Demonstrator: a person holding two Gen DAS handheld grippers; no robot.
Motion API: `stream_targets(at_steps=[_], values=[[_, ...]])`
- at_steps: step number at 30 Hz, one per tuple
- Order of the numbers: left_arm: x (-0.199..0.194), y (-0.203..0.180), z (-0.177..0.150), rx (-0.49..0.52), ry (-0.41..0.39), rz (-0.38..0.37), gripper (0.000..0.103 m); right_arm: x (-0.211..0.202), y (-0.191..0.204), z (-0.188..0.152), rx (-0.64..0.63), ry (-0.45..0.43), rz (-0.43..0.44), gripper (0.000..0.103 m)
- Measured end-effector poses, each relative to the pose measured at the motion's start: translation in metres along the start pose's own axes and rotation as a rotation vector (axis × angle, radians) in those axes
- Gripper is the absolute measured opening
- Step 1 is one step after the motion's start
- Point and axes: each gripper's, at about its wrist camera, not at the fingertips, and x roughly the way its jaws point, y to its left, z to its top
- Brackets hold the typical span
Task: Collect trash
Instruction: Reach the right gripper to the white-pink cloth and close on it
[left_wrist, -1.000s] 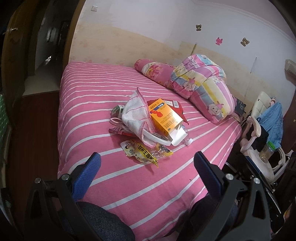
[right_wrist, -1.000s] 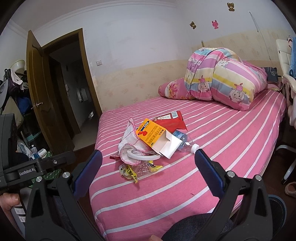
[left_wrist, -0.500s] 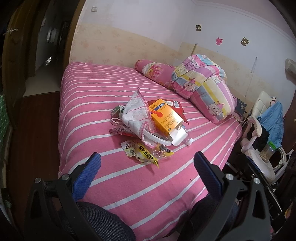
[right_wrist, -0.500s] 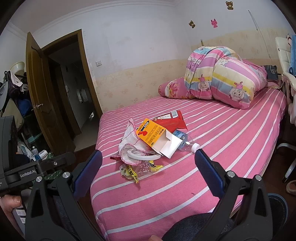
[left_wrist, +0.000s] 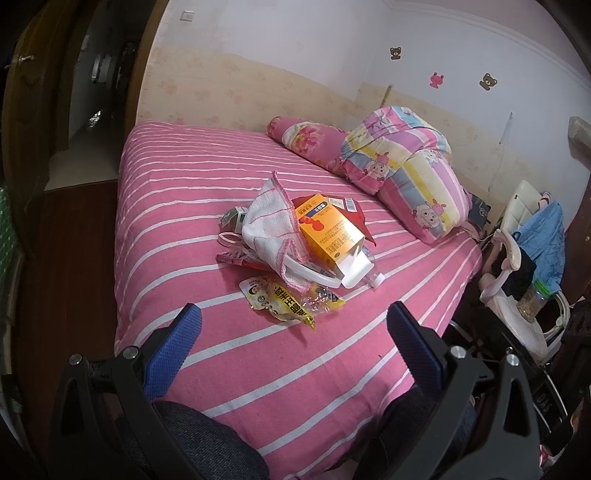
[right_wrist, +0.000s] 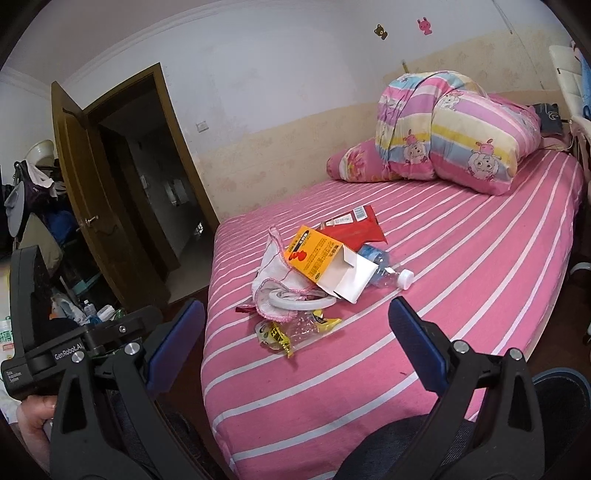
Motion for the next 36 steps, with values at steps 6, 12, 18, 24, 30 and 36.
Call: stream_targets(at_steps=[6,12,18,24,30,36], values=[[0.005,0.001,-0.002,-0.008,0.018,-0.018,0.097,0.004,-0.005,0.000,0.040,0.020,0.083,0.099],[0.020,0.005,-0.002,-0.041,0.055,-0.047,0.097,0.017,-0.012,0.002,0.098,0.073,0.158,0.099],[0.038,0.013,0.005,-0.095,0.076,-0.077,0.097,0.037,-0.017,0.008,0.120,0.104,0.207,0.099],[0.067,0.020,0.016,-0.119,0.101,-0.099,0.097,0.068,-0.034,0.013,0.196,0.153,0.243,0.099],[0.101,0.028,0.037,-0.091,0.120,-0.072,0.096,0.105,-0.050,0.020,0.260,0.188,0.253,0.099],[0.137,0.035,0.050,-0.008,0.177,-0.042,0.070,0.143,-0.056,0.015,0.284,0.267,0.260,0.098]])
